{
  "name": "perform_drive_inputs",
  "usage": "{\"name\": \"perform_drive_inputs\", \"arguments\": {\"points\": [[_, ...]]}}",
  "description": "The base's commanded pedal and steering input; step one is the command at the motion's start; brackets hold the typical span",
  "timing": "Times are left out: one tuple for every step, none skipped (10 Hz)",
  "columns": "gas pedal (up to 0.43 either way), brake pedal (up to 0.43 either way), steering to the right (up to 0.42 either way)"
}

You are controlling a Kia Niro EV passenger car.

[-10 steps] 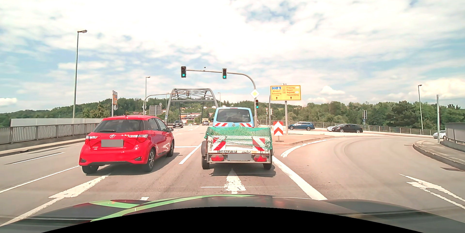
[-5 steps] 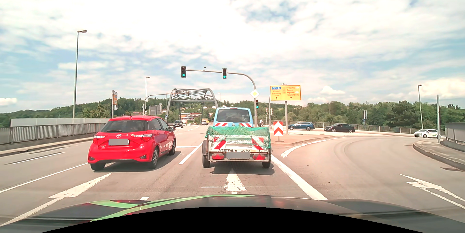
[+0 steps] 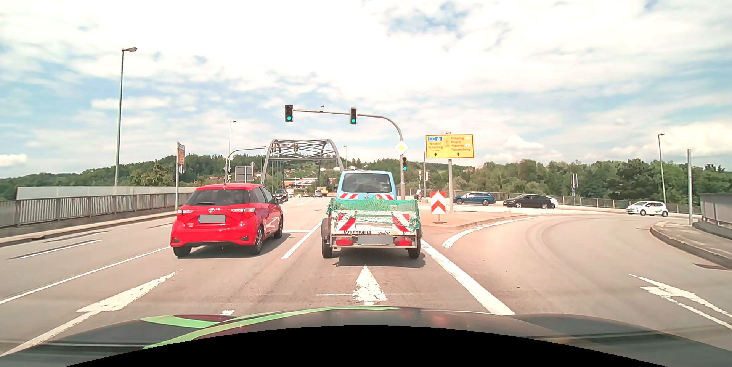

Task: Follow the waypoints while adhering to traffic rules and regulations

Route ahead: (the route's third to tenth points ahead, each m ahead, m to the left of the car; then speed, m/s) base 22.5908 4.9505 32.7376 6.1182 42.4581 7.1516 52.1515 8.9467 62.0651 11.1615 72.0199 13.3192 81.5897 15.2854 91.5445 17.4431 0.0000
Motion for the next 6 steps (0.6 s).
{"name": "perform_drive_inputs", "arguments": {"points": [[0.0, 0.238, -0.007], [0.0, 0.238, -0.007], [0.0, 0.238, -0.007], [0.0, 0.238, -0.007], [0.0, 0.238, -0.007], [0.0, 0.232, -0.007]]}}
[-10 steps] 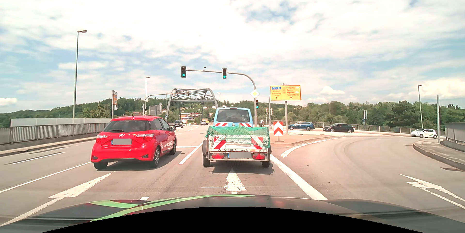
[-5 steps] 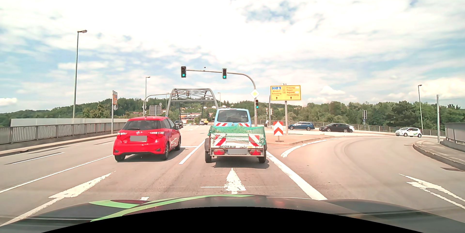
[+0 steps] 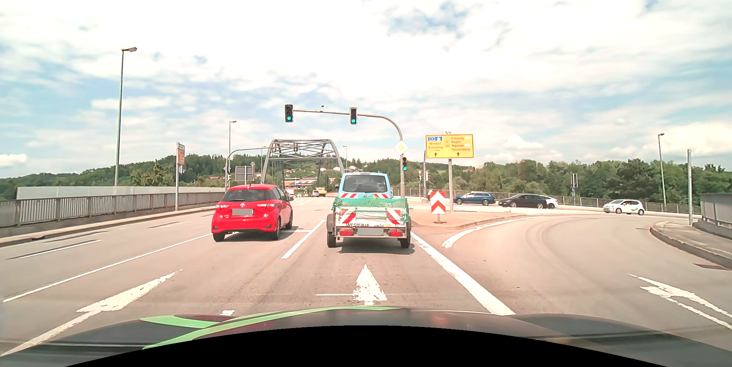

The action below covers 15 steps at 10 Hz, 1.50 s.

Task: Follow the waypoints while adhering to traffic rules and regulations

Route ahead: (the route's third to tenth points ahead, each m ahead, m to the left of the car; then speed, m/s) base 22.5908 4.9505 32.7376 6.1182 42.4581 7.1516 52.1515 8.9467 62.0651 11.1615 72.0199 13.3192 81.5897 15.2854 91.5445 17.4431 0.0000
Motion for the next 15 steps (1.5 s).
{"name": "perform_drive_inputs", "arguments": {"points": [[0.0, 0.189, -0.007], [0.0, 0.146, -0.007], [0.0, 0.012, -0.007], [0.0, 0.0, -0.007], [0.0, 0.0, -0.007], [0.0, 0.0, -0.007], [0.0, 0.0, -0.007], [0.0, 0.0, -0.007], [0.0, 0.0, -0.007], [0.0, 0.0, -0.007], [0.039, 0.0, -0.007], [0.118, 0.0, -0.007], [0.169, 0.0, -0.007], [0.177, 0.0, -0.007], [0.189, 0.0, -0.007]]}}
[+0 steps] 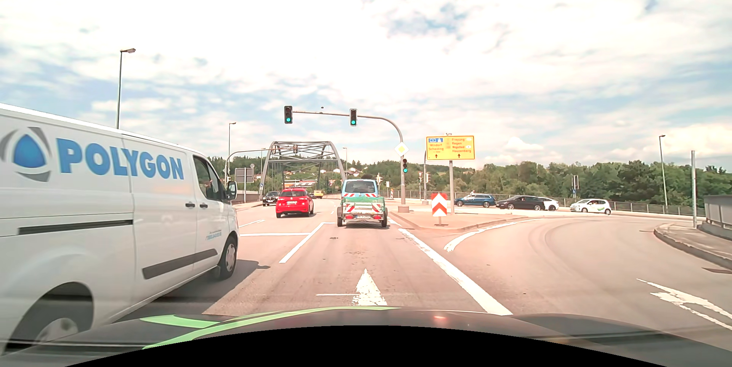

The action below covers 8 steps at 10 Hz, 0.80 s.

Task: Follow the waypoints while adhering to traffic rules and regulations

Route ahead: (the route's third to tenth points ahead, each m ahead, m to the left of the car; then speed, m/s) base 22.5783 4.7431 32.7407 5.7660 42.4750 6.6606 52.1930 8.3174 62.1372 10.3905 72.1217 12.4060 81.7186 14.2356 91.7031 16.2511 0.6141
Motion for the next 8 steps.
{"name": "perform_drive_inputs", "arguments": {"points": [[0.209, 0.0, -0.007], [0.22, 0.0, -0.007], [0.248, 0.0, -0.006], [0.268, 0.0, -0.005], [0.287, 0.0, -0.005], [0.311, 0.0, -0.004], [0.319, 0.0, -0.003], [0.319, 0.0, -0.003]]}}
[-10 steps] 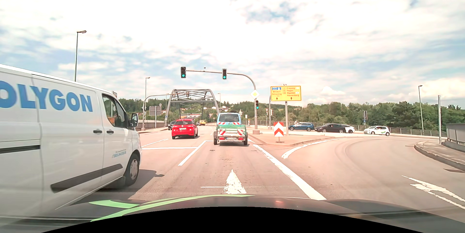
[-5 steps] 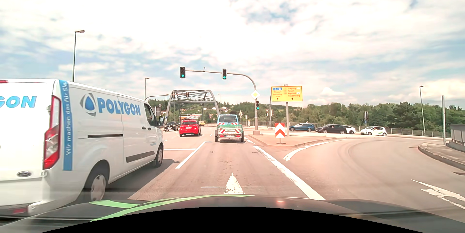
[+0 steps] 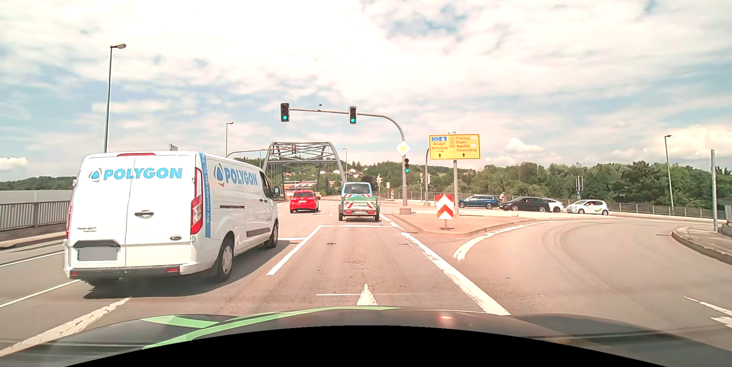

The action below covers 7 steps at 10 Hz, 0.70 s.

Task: Follow the waypoints while adhering to traffic rules and regulations

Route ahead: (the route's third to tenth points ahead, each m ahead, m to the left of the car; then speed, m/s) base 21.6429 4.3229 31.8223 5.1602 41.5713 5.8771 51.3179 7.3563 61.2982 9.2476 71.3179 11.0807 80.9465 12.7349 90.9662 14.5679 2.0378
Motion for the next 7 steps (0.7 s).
{"name": "perform_drive_inputs", "arguments": {"points": [[0.331, 0.0, -0.002], [0.331, 0.0, -0.002], [0.331, 0.0, -0.002], [0.331, 0.0, -0.002], [0.331, 0.0, -0.004], [0.331, 0.0, -0.005], [0.331, 0.0, -0.005]]}}
